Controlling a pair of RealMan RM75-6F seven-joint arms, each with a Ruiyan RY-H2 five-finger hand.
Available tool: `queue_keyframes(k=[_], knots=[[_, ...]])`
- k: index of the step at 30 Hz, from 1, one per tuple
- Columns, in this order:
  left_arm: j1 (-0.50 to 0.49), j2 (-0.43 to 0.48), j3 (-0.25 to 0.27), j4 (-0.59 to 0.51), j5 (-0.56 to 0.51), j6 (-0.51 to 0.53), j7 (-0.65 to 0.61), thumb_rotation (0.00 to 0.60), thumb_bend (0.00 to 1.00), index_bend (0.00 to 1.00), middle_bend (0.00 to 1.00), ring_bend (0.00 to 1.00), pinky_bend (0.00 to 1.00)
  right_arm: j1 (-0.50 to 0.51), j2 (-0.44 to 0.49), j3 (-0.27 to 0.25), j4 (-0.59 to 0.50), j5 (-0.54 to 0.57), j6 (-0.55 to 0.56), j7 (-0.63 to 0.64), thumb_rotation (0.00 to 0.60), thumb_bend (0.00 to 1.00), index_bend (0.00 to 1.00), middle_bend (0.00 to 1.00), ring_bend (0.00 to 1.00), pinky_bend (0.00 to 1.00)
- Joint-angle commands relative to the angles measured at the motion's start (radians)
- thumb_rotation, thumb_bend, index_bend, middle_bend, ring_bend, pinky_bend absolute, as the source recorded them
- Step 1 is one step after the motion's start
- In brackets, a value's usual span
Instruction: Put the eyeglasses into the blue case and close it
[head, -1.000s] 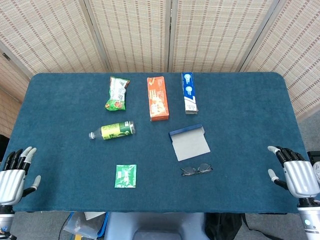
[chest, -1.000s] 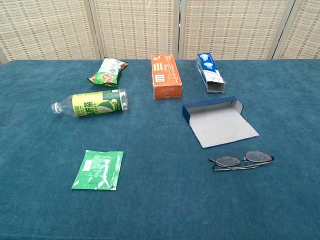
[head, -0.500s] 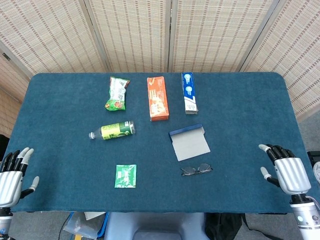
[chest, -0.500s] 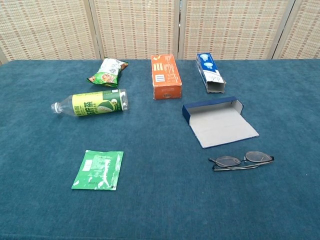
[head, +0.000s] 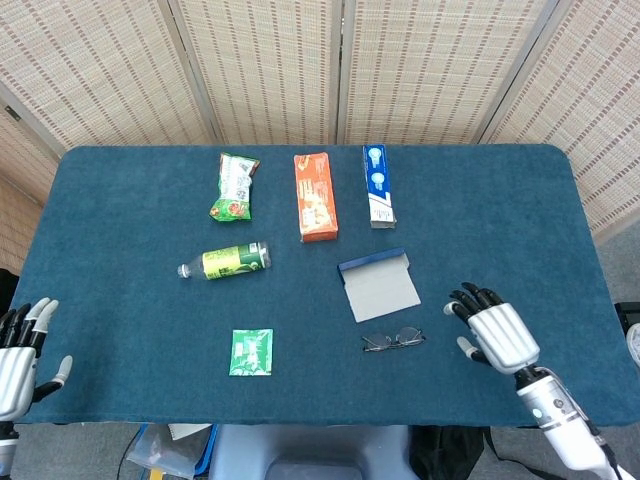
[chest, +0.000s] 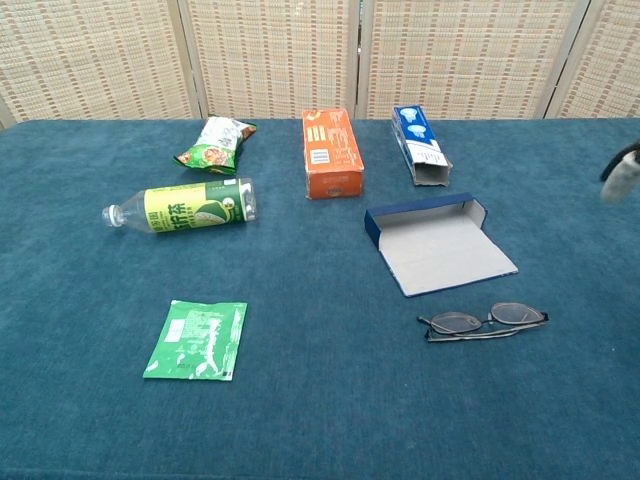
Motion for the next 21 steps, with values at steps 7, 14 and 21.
queue_keyframes(k=[7,14,21], knots=[[0.018,-0.005,0.010,0.008,0.006,0.013,-0.017,0.600,0.36,0.00,0.00,0.00,0.00,0.088,-0.118,-0.023,0.058,0.014,-0.134,-0.111,0.600,0.26,0.33,0.15,0.00,0.13],[0.042,-0.025,0.030,0.131,0.016,0.023,-0.107,0.600,0.36,0.00,0.00,0.00,0.00,0.123,-0.212,-0.013,0.133,0.052,-0.171,-0.163,0.600,0.26,0.33,0.12,0.00,0.09],[0.030,-0.012,0.016,0.034,0.007,0.010,-0.039,0.600,0.36,0.00,0.00,0.00,0.00,0.162,-0.285,-0.010,0.206,0.090,-0.220,-0.151,0.600,0.26,0.33,0.12,0.00,0.09]])
